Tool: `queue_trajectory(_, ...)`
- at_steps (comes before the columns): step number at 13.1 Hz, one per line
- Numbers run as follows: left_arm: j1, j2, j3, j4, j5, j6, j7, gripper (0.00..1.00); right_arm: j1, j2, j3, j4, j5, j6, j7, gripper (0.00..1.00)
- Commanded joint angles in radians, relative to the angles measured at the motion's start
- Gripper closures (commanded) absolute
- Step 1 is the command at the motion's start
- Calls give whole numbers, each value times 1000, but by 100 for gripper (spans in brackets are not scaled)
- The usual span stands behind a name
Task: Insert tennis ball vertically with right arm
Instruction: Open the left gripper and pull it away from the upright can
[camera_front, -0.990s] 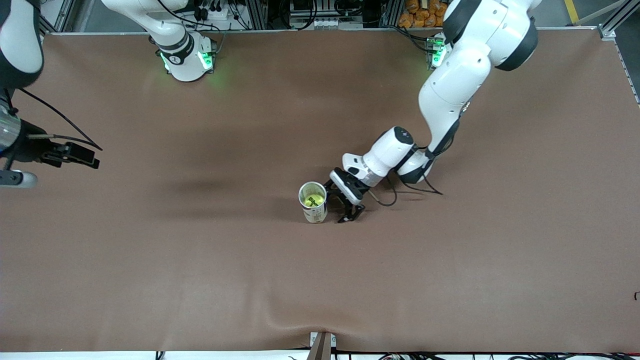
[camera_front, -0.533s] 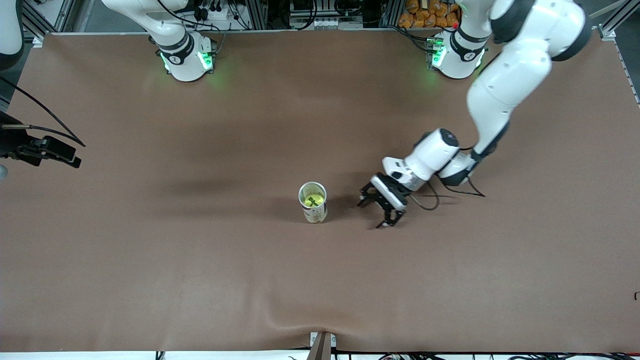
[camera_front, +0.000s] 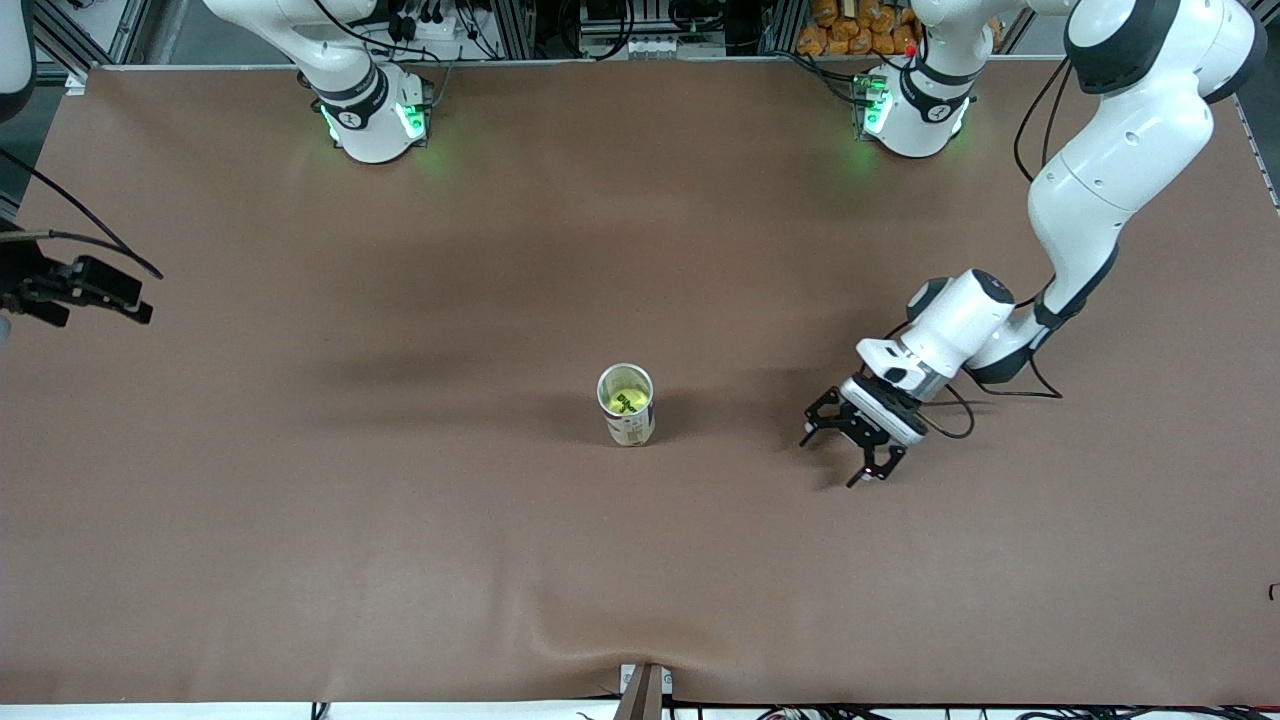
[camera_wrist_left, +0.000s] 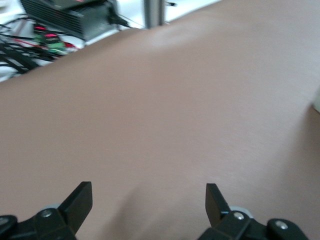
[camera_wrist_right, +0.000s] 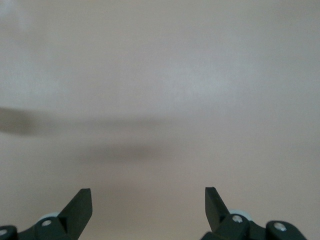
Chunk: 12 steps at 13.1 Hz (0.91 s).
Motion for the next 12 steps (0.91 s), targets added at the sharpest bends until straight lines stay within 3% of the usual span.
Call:
queue_trajectory(1, -2, -13, -11, 51, 23, -17, -94, 0, -14, -45, 24, -15, -10, -31, 37, 0)
queue_trajectory(4, 9, -23, -52, 88, 21, -41, -198, 0, 16, -68, 29, -18, -5, -40, 148, 0)
queue_trajectory(7, -8, -17, -54, 164, 17, -90, -278, 0, 17, -99, 33, -17, -8, -68, 148, 0)
queue_trajectory(10, -39, -11, -54, 241, 1, -159, -335, 0, -46, -110, 98, -13, -16, -89, 119, 0)
queue_trajectory(12, -42, -20, -57, 276, 1, -236, -352, 0, -46, -110, 81, -12, -24, -91, 46, 0)
